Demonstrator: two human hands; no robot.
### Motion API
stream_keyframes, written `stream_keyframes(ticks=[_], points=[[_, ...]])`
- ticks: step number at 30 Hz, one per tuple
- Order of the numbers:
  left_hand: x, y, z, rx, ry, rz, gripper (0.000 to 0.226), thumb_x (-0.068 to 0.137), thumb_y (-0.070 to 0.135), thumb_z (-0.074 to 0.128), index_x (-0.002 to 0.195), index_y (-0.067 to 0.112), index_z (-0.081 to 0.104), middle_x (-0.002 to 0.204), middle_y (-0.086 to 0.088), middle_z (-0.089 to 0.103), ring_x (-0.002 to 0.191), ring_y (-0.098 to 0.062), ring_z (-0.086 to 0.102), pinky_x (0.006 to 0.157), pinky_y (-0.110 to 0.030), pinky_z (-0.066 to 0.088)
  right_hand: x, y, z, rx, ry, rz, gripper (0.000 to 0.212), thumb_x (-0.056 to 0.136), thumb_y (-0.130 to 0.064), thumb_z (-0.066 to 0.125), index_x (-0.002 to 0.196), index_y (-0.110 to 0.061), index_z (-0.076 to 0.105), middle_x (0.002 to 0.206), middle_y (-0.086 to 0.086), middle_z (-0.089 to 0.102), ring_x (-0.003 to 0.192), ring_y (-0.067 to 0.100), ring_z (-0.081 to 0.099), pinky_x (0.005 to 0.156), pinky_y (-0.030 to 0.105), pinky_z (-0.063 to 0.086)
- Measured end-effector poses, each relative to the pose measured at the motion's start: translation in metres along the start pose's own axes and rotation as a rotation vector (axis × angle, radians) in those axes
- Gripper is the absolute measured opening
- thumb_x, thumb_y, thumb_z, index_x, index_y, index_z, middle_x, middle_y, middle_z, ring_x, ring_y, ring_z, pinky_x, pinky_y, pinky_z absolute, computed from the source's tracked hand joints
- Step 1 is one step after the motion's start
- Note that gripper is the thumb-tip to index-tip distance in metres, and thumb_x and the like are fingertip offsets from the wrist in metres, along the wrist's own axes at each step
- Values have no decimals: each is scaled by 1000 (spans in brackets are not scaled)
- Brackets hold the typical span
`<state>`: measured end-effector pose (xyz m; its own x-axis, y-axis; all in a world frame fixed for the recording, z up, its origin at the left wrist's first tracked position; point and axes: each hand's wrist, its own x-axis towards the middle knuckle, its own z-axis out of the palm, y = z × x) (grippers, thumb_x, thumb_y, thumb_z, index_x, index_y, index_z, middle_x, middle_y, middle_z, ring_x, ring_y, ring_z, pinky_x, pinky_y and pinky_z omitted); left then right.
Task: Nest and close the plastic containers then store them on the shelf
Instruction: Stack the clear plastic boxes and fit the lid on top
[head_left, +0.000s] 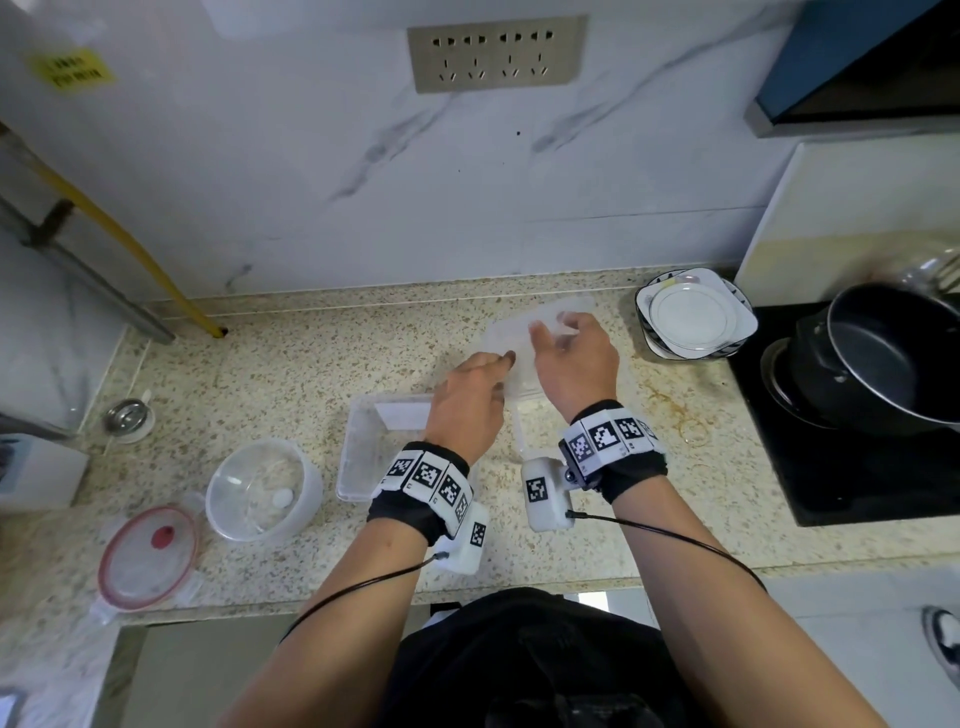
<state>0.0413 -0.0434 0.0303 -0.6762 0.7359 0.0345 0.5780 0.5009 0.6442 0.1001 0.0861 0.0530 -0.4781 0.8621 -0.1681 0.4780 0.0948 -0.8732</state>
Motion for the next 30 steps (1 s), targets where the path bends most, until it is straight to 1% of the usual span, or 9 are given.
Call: stream_keyframes(ticks=[5,9,11,14,18,21,24,28,30], points=[[8,1,8,-3,-163,-48,57,93,2,52,148,17,50,152,2,47,141,-16,40,120,-30,29,12,20,-6,56,44,48,47,98,-23,51,143,-16,39,89,6,71,91,23,72,87,30,53],[15,-2,14,43,-201,-180,53,97,12,51,150,15,45,153,-5,44,142,-21,39,119,-37,32,31,39,-14,41,107,86,62,102,-19,42,156,-20,11,89,10,71,83,29,72,83,43,58],[18,-5,18,55,-232,-240,50,99,16,51,149,13,45,150,-9,47,139,-25,41,116,-40,36,41,48,-20,68,112,165,69,102,-15,42,157,-18,1,94,11,71,83,28,72,82,42,59],[20,-10,27,24,-295,-329,48,100,20,49,147,11,45,148,-11,49,136,-27,46,112,-39,41,51,64,-26,63,135,260,54,103,-15,42,151,-6,19,96,14,74,83,26,73,76,35,59],[23,-15,44,13,-376,-403,45,101,25,50,144,11,48,146,-9,53,129,-27,54,105,-34,45,65,85,-30,-116,137,413,34,103,-22,47,123,6,50,110,20,71,105,31,67,71,30,48],[25,-18,54,2,-433,-457,48,100,28,51,144,11,46,141,-10,57,121,-27,59,94,-30,45,67,93,-30,-258,132,470,42,105,-30,39,126,6,48,123,26,60,114,39,58,81,38,46],[26,-19,62,-12,-495,-497,58,99,32,51,152,11,37,149,-10,51,130,-27,54,102,-33,43,66,101,-29,-461,90,495,51,105,-37,31,131,5,46,134,25,51,123,38,49,102,43,41],[25,-20,69,-30,-504,-515,60,98,32,53,151,10,37,146,-9,52,126,-25,54,95,-29,40,64,113,-23,-326,62,511,46,105,-33,36,129,6,43,128,27,56,115,41,57,82,40,46],[26,-19,69,-45,-481,-533,57,96,25,53,149,10,40,140,-9,55,121,-24,56,91,-27,41,64,115,-23,-302,88,500,43,104,-31,37,127,6,44,125,27,57,113,42,58,83,43,48]])
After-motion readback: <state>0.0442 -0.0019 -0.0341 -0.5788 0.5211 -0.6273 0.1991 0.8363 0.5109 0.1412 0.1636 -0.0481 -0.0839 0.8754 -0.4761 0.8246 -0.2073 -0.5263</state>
